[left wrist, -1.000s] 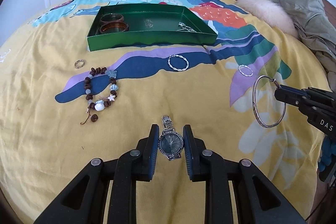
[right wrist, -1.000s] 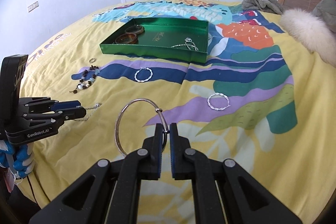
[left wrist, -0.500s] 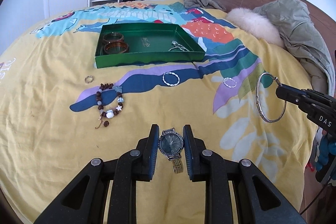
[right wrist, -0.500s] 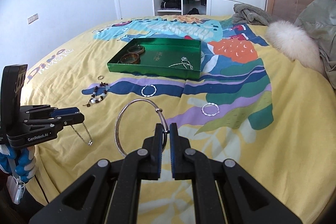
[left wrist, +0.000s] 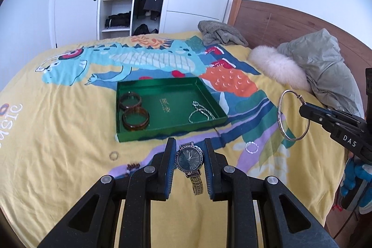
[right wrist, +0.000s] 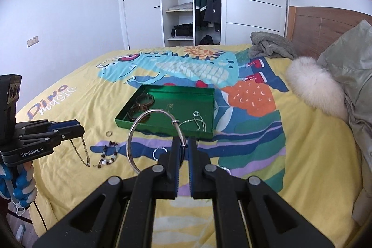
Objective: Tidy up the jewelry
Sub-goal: 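Carry the silver watch and large silver hoop over the green tray with both tools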
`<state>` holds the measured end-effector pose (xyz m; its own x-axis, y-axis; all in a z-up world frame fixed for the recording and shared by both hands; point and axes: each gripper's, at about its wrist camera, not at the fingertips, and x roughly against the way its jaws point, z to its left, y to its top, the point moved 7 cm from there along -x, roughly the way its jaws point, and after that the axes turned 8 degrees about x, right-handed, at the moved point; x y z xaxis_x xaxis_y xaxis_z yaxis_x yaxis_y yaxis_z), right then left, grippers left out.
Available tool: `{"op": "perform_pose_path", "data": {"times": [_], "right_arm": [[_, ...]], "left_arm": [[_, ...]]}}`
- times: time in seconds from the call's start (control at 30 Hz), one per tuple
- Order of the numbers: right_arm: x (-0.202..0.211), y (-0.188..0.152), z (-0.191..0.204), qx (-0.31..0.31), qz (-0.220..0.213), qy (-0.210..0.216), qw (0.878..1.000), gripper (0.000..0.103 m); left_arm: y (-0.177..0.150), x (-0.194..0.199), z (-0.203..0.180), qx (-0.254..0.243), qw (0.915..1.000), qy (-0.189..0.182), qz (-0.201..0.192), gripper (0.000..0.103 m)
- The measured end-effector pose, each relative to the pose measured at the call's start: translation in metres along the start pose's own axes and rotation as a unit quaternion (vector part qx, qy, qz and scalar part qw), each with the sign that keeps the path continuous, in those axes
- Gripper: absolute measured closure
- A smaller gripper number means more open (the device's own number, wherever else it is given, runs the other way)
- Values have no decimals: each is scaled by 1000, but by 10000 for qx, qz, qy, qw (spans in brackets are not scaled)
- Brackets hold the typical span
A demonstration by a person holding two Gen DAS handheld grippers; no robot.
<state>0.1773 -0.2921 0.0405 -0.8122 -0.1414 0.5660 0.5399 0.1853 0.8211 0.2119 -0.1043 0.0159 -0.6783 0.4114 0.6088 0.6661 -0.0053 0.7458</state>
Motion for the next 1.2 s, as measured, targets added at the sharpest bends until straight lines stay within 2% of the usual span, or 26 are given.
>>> {"op": "perform_pose_path", "data": {"times": [0.23, 0.47, 0.7, 0.83, 1.2], "right_arm": [[-37, 55, -22, -33, -188, -123, 9997, 97], [-121, 81, -48, -218, -78, -180, 9996, 97], [-227, 68, -60, -313, 457, -69, 9984, 97], [-275, 57, -63, -396, 727, 31, 9966, 97], [-353, 49, -66, -583, 1327, 101, 9894, 97]], "left_arm": [[66, -38, 8, -55, 9998, 93, -148, 80], [111, -115, 16, -168, 9994, 300, 11, 80], [114, -202, 24, -294, 9977, 450, 408, 80], [109, -238, 33, -316, 9962, 558, 586, 80], [100, -287, 63, -187, 9931, 850, 790, 80]]}}
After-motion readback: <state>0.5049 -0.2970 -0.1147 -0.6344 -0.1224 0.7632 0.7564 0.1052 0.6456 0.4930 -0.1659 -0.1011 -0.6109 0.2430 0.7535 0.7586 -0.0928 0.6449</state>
